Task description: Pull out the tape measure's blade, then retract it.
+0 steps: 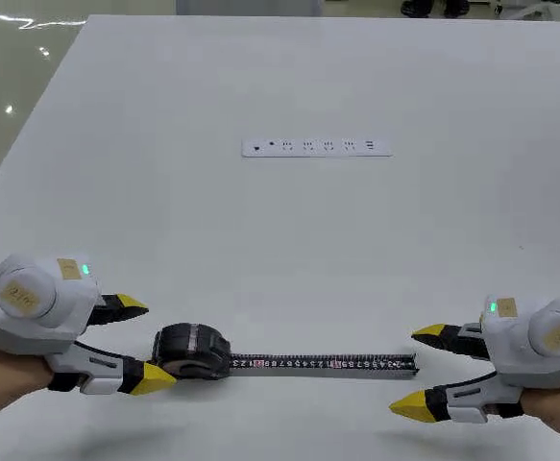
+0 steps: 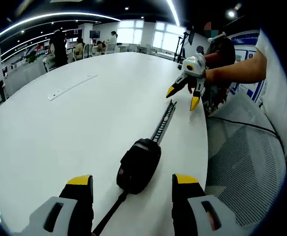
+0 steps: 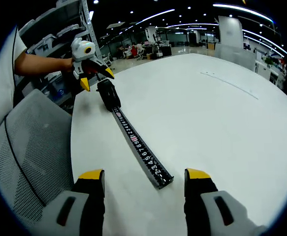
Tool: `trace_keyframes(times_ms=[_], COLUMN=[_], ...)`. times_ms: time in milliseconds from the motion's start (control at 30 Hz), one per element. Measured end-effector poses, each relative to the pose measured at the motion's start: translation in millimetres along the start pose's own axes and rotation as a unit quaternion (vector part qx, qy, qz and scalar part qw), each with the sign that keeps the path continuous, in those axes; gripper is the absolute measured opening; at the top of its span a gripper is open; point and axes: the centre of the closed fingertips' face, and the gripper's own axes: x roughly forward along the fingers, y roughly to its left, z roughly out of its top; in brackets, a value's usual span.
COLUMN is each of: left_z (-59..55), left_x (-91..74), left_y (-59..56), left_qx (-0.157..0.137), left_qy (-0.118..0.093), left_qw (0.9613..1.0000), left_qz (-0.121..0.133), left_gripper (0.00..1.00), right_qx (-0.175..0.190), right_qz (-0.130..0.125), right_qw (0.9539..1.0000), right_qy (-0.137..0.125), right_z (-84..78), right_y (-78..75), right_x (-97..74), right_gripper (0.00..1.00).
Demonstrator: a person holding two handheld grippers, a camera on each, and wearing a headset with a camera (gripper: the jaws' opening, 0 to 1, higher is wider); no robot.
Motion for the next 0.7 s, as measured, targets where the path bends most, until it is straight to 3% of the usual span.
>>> trace_keyframes(times_ms=[67,133,467,633,700], left_z=[-0.2,-1.4,-7.3,-5.6,-7.6], left_x=[-2.3,-3.7,-13.6,-22.7,-24.0], left_y=[-0.9,-2.4,-9.0,-9.1,-9.9], left_qx=[-0.003,-0.013,-0.04,-0.052,-0.055], left_qy=[-0.003,-0.005,-0.02,-0.043,-0.043], left_qw=[1.0,0.9999,0.9988,0.9971,0.9969], left_qz=[0.006,0.007,0.021,0.036,0.038], left_gripper=[0.64,0.66,0.71,0.71,0.71], right_qx=[0.025,0.025,0.032,0.03,0.029], right_qz=[0.003,0.0,-0.023,-0.035,-0.041], right_qw=[0.9996,0.9996,0.9986,0.9984,0.9983], right_qy=[-0.011,-0.013,-0.035,-0.031,-0.03], right_z=[2.7,2.6,8.9,7.1,6.4], right_y=[4.4,5.5,10.2,12.1,11.6], right_x=[-3.0,-5.7,-17.1,-22.2,-23.6], right_gripper=[0.64,0.6,0.67,0.7,0.73])
